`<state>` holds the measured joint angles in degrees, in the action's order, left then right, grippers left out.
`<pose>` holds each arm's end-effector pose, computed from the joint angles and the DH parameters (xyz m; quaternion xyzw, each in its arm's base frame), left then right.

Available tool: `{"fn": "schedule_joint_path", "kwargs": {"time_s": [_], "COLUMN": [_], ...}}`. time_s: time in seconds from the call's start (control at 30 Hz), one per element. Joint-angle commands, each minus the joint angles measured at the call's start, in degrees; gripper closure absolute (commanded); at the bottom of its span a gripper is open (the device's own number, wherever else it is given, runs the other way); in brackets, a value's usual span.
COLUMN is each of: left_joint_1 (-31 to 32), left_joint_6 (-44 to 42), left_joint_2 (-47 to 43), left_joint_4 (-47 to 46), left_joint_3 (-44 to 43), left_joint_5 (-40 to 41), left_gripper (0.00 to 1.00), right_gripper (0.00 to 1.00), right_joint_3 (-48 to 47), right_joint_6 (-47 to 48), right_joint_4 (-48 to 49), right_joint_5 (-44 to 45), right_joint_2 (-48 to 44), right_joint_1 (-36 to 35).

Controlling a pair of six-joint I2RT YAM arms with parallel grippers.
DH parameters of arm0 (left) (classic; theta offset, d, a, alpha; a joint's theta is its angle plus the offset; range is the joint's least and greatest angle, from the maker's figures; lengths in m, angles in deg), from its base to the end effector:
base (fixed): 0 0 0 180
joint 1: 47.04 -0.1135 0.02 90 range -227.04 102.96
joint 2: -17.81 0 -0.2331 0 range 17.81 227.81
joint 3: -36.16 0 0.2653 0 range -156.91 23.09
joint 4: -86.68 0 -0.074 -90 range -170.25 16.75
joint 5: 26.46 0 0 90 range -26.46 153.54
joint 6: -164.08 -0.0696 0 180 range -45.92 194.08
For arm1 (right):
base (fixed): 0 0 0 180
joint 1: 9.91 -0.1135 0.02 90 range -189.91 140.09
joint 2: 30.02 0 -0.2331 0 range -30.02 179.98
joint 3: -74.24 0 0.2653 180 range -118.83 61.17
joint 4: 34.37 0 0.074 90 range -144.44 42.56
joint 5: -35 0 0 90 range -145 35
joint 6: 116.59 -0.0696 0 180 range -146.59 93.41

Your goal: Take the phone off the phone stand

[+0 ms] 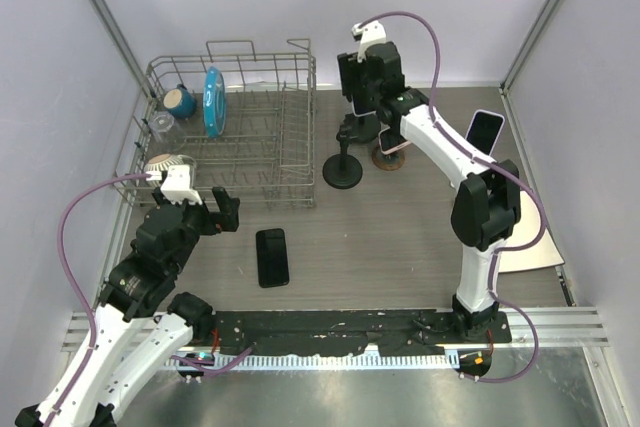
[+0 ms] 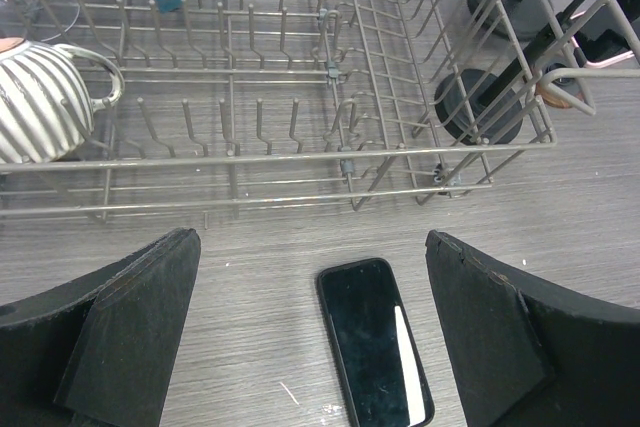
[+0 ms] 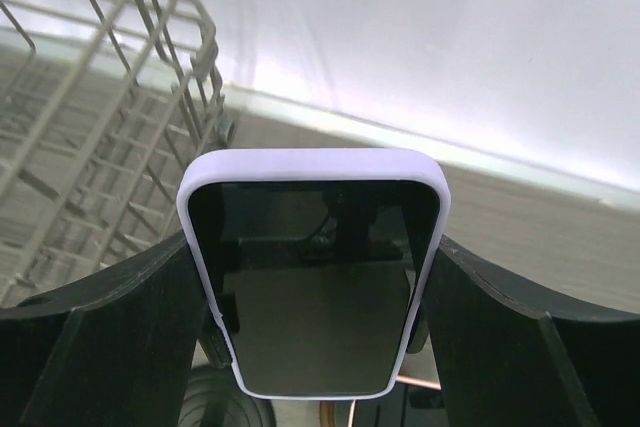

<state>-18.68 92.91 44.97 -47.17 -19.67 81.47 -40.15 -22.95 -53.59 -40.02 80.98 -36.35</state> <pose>0.1678 -0.0662 0.3051 -0.0257 0.8014 -0.1187 0.5857 0.4595 0.2084 0.3083 -0.1293 0.7842 0.0162 0.6066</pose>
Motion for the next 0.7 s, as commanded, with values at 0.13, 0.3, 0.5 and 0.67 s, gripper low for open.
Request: {"fn": "schedule_joint_path", "kwargs": {"time_s": [0.13,0.3,0.5,0.67], "left_joint_1": [-0.5,-0.5,-0.59,-0.59], "left_joint_6": [-0.9,-0.9,-0.64,-0.46], "left_joint_2": [-0.61,-1.14,-1.84,-2.99], "left_joint_4": [-2.67,-2.85,-3.2,-4.07], "left_joint_3": [0.4,0.49,0.75,1.28], "left_joint_5": [-0.62,-0.88,-1.59,-2.55], "left_gripper": [0.0,0.0,0.0,0.0], "right_gripper": [0.85,0.86,0.87,0.89], "right_joint_3": [-14.87,-12.95,-4.27,3.66], "right_joint_6": [2.25,1.11,-0.56,-3.55], "right_joint_4": [7.48,3.96,-1.14,-7.46], "right_joint_5": [-0.48,-1.01,-0.92,-2.32], "right_joint_2": [-7.54,-15.1,-29.5,-40.84], "right_joint_1": [0.16,0.16,0.07,0.07]}}
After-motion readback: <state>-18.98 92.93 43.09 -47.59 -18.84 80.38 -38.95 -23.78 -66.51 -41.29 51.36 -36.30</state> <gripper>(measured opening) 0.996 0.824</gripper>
